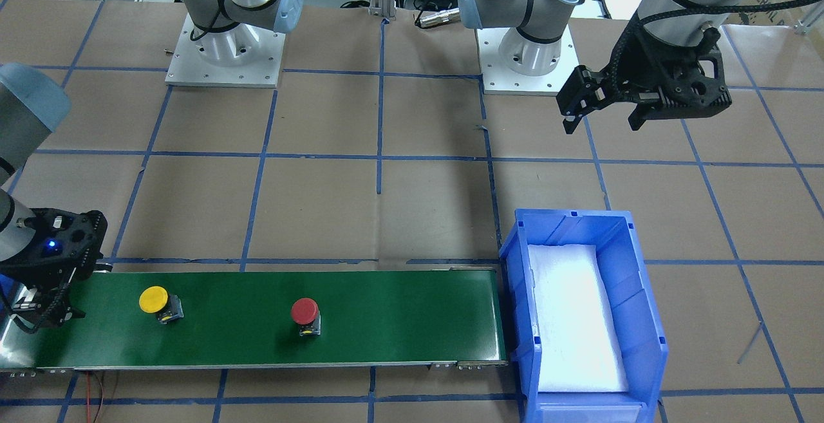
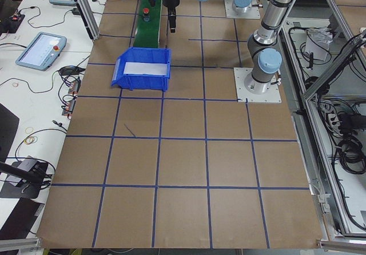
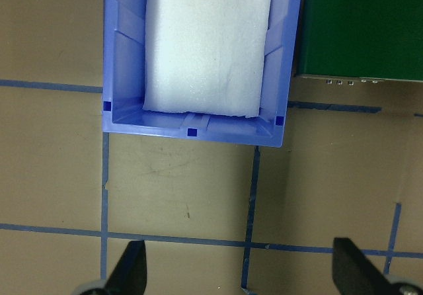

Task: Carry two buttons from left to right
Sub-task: 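Hold the right gripper open at the belt end as the yellow button arrives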

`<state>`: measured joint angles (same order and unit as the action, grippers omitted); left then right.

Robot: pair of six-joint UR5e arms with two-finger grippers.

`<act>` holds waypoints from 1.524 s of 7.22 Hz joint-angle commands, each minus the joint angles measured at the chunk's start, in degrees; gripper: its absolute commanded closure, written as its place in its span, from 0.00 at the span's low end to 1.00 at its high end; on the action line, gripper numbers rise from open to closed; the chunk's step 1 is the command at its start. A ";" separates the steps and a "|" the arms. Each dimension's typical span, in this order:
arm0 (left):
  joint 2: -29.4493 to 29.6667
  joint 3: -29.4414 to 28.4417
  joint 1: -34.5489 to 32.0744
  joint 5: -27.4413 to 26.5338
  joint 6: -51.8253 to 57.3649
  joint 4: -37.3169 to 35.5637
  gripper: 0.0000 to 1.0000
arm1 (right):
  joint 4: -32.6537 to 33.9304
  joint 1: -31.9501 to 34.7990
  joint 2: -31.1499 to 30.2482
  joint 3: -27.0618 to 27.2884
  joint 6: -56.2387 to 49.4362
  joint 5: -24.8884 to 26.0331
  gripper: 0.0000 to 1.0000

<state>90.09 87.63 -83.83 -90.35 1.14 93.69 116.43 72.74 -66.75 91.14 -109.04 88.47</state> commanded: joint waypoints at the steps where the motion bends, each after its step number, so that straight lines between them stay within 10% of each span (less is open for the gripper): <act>1: 0.00 0.00 0.07 0.00 0.00 0.00 0.00 | -0.06 0.47 -0.31 -0.08 1.71 -0.05 0.00; 11: 0.00 0.09 0.16 0.00 0.09 0.00 0.00 | 3.45 4.43 2.50 -0.35 3.92 0.56 0.01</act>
<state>90.09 87.64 -83.61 -90.29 1.20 93.69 119.75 77.13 -64.30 90.79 -105.12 89.03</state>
